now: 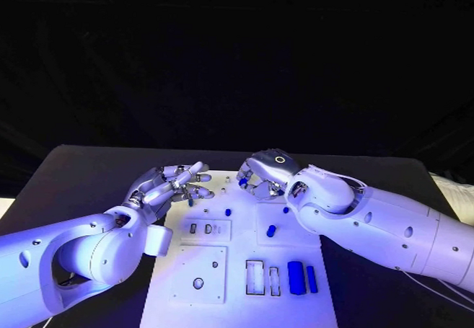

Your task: Assemble the parts on the task board

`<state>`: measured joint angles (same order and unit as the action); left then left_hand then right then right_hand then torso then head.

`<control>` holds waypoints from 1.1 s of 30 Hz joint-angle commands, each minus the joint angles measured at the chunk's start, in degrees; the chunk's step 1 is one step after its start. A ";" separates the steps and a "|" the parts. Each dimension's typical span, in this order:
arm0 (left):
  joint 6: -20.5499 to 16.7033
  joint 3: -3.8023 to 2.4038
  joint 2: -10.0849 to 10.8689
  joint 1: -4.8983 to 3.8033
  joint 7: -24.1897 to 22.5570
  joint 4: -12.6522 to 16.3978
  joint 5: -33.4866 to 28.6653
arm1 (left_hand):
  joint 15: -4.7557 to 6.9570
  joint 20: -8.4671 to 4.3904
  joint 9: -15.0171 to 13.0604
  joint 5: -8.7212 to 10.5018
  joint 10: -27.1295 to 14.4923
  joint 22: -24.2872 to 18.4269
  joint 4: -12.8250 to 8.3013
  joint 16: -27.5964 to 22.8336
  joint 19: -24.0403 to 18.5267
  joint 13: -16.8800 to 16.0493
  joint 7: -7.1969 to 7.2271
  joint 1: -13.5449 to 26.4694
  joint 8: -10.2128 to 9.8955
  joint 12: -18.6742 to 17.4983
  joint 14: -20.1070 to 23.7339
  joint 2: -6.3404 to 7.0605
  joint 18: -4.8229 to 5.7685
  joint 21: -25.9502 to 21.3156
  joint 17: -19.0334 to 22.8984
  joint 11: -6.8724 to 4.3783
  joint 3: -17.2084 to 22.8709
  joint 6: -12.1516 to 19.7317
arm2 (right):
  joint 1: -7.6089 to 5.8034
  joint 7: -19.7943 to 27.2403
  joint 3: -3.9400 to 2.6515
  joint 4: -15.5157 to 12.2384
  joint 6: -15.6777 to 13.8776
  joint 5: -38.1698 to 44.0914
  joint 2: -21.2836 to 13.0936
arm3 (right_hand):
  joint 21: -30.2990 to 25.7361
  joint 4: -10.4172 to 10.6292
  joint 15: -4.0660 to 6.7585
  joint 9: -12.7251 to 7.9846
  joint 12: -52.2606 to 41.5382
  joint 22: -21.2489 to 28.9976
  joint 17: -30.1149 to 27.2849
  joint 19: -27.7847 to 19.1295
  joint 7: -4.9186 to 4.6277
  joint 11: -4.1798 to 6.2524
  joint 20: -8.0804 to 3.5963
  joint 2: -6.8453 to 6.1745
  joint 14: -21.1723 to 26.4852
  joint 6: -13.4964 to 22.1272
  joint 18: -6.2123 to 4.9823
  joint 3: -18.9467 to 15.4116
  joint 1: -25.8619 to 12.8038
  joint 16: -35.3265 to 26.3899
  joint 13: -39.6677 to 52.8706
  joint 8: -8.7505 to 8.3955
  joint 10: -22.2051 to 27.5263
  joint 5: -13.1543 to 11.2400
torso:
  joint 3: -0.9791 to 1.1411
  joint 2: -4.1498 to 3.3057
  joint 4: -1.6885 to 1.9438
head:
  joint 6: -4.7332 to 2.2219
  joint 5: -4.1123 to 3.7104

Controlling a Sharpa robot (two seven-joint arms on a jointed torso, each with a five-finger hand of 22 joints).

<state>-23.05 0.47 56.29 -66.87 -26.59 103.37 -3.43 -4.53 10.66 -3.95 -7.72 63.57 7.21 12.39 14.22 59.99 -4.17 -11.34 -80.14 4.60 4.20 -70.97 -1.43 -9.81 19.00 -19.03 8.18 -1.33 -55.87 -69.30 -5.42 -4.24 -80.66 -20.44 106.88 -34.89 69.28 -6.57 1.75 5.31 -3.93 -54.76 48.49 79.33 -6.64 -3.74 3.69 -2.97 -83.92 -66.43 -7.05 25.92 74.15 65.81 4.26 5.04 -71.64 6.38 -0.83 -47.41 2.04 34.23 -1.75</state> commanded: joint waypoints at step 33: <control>1.30 -0.05 -1.04 -0.09 -0.34 0.03 -0.07 | -0.05 0.15 0.00 0.13 -0.62 -0.12 -0.24 -0.14 0.33 0.09 -0.35 -0.44 -0.34 -0.37 0.17 -0.15 -0.64 -0.02 -0.21 0.10 -0.12 -0.10 | -0.29 -1.05 -0.03 10.31 -1.12 1.03 8.84 | 0.69 0.05 0.02 0.09 0.40 -0.43 0.30 0.34 -0.48 0.55 0.09 -0.41 -0.62 -0.05 0.96 0.43 0.31 0.54 0.08 -0.39 -0.96 -0.44 | -0.07 -0.44 0.12 | -0.01 0.47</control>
<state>-22.94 0.47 55.38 -66.89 -26.55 103.36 -3.45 -4.53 10.66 -3.94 -7.72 63.37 7.16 12.39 14.22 59.99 -4.17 -11.34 -80.14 4.60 4.20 -70.97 -1.43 -9.81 19.00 -19.14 8.38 -1.33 -55.88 -69.56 -6.03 -4.25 -70.56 -22.93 106.91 -26.25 69.64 -6.55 1.75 5.33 -3.39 -55.14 48.71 79.31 -6.64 -3.74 3.69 -2.98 -83.92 -66.41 -7.06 25.92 74.13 66.04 4.31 4.96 -71.64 5.83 -0.91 -47.85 2.16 34.18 -1.39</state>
